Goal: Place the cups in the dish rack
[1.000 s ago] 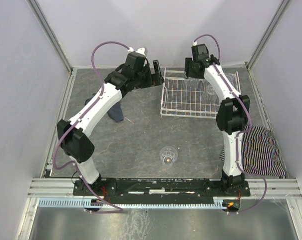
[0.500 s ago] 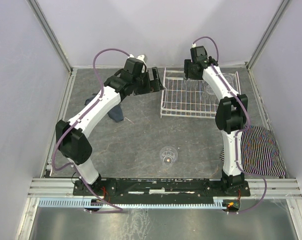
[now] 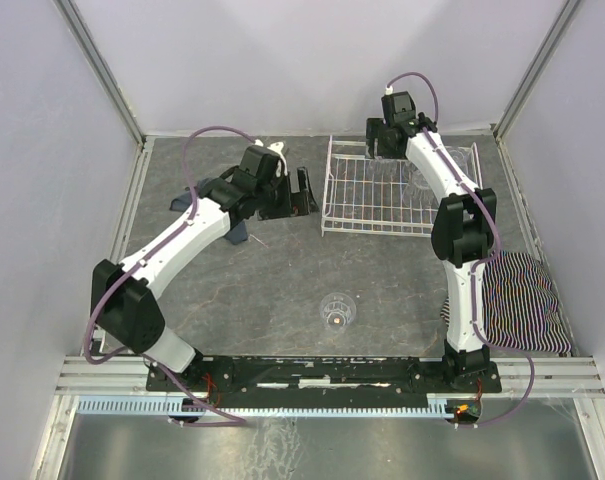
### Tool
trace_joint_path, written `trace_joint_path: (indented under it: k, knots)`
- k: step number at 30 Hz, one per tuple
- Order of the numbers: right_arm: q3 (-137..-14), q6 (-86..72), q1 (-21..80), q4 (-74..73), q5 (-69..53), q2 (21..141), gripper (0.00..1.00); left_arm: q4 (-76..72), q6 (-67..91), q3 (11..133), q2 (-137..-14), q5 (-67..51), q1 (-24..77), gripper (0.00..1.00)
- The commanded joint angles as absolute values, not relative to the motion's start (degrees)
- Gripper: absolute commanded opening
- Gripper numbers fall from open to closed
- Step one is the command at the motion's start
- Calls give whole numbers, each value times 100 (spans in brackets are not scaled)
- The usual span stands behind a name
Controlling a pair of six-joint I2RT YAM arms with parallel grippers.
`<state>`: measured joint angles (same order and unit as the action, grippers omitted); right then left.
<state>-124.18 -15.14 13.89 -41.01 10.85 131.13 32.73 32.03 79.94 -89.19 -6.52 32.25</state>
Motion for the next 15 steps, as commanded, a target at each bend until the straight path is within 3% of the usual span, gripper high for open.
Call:
trace_joint_path:
  k: [1,15]
  knots:
    - [-12512,-1483,1425,-3873,1181,12860,89,3331,2788,7805,-8508,-843,3417,99]
    - [-12157,-1474,1419,-3825,1258,11801,90,4370,2758,7373,-8288,-389,4315,94]
